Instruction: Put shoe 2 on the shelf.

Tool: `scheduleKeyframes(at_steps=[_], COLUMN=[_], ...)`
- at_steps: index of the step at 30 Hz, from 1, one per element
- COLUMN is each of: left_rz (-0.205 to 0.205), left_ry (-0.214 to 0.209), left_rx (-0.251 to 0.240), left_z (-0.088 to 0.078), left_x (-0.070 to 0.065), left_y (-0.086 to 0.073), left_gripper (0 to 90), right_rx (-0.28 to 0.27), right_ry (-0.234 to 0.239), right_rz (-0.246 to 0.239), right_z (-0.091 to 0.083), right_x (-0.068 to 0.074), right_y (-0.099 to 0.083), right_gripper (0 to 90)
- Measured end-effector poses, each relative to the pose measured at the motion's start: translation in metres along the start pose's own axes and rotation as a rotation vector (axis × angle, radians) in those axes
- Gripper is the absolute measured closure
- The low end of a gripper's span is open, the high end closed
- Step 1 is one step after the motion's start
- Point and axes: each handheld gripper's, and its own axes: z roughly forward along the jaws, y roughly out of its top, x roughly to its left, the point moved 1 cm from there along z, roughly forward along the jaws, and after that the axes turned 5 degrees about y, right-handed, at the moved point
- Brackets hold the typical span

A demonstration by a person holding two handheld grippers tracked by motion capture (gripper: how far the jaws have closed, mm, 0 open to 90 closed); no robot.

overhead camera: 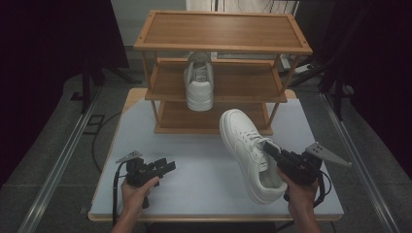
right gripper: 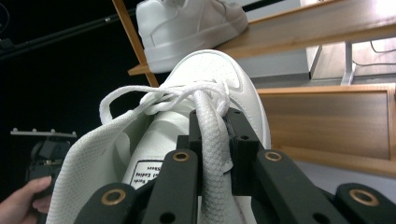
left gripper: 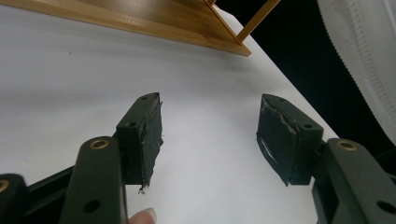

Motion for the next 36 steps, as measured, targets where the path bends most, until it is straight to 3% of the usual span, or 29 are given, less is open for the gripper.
scheduleKeyframes(at_steps=[19,27,36], left_rz=[-0.001,-0.004,-0.008], left_ry=[-0.001,-0.002,-0.003], left_rx=[0.002,0.003,0.001], left_z=[0.000,0.001,0.000], left_x=[0.001,0.001,0.002], left_y=[0.000,0.000,0.000], left_gripper=[40.3,40.4,40.5], right_rx=[-0.073,-0.089,-0.104], right_ry=[0.013,0.016,-0.037], right_rz=[-0.006,0.019,0.024], right_z=[0.001,0.013,0.033], right_x=[0.008,0.011,0.009], right_y=[0.036,0.052,0.073], right_gripper=[82.7,82.7,82.7])
